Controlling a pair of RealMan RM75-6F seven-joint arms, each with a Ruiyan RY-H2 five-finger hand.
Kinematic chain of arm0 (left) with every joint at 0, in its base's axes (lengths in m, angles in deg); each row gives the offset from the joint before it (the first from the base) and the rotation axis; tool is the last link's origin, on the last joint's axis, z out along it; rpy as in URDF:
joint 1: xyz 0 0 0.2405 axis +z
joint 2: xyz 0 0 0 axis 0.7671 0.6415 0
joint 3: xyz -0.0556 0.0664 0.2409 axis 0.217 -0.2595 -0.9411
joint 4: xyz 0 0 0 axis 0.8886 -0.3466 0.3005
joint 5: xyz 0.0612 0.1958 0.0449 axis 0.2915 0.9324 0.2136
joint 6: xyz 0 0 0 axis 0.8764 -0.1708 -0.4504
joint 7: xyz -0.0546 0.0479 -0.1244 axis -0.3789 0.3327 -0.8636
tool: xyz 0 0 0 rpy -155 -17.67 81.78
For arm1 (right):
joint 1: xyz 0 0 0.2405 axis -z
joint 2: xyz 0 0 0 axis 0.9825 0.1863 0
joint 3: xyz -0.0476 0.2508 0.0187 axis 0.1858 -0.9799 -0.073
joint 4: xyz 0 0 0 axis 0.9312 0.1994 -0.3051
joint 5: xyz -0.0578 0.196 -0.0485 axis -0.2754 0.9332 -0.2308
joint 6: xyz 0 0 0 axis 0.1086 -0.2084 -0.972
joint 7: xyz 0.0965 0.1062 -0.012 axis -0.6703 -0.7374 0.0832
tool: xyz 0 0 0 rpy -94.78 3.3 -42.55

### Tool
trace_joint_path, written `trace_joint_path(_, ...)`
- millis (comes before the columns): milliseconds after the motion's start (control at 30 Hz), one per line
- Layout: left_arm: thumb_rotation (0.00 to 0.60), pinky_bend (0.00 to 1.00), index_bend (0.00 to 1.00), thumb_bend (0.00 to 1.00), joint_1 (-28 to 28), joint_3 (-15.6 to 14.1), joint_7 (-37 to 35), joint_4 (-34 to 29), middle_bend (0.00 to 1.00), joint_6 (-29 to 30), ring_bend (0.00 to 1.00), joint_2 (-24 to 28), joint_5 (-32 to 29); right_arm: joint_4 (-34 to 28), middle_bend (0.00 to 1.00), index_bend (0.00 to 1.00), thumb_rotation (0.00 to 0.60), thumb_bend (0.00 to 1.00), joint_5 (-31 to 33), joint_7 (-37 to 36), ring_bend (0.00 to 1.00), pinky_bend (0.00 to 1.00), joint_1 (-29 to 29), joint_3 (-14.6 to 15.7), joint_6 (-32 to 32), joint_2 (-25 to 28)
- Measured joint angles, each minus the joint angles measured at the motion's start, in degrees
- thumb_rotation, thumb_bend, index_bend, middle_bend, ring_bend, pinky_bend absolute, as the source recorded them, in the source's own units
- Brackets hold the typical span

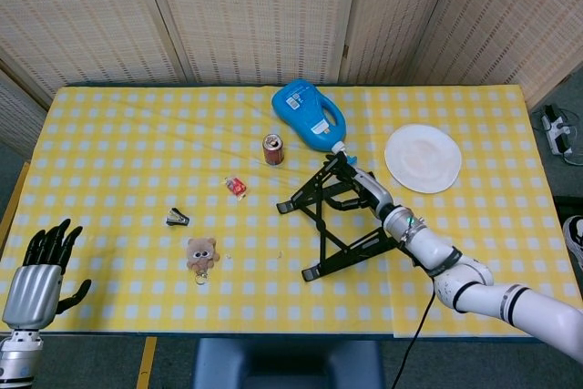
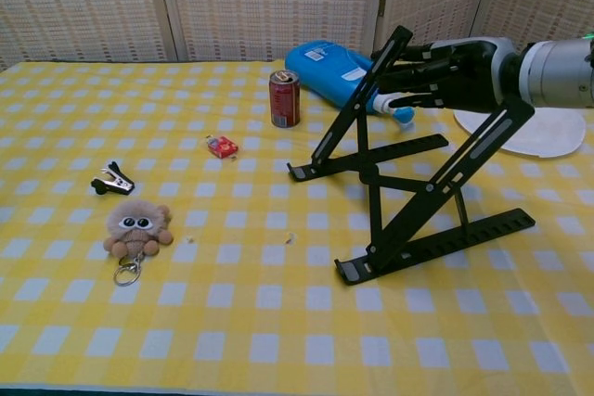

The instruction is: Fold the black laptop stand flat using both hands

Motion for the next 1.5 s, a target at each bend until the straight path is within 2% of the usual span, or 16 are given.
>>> trace_joint_path(233,0.6,0.0,0.09,0.32,0.2,0.0,-0.2,0.1,0.03,0.2,0.02,0.1,-0.2,-1.1,0.08,0.0,0.6,0.4,-6.7,-4.9,0.05,0.0,-0.8,0.6,1.0,-0.7)
trace_joint_path(500,0.6,0.0,0.09,0.32,0.3,0.1,-0.3,0.3,0.03,0.3,0.02,0.1,-0.3,-2.1,0.08,0.0,0.6,0.4,-14.8,-11.9,0.05,0.0,-3.8,4.4,5.0,-1.0)
trace_joint_path(933,0.6,0.0,0.09,0.32,0.4,0.1,-0.7,0.9,0.03,0.3,0.02,-0.2,-0.5,-4.6,0.08,0.0,0.6,0.4,-19.6,-16.4,0.05,0.0,-8.1,11.1,10.2,-0.5)
trace_joint_path(1267,0.6,0.0,0.09,0.32,0.2,0.2,-0.4,0.7,0.03,0.2,0.02,-0.3,-0.2,-7.5,0.08,0.0,0.6,0.4,-25.0,-21.2,0.05,0.0,-9.8,17.7,17.0,2.3)
trace_joint_path(1500,0.6,0.0,0.09,0.32,0.1,0.2,-0.5,0.7,0.03,0.1,0.02,-0.3,-0.1,-7.2,0.08,0.0,0.6,0.4,-25.1,-22.1,0.05,0.0,-10.1,20.7,20.8,4.6)
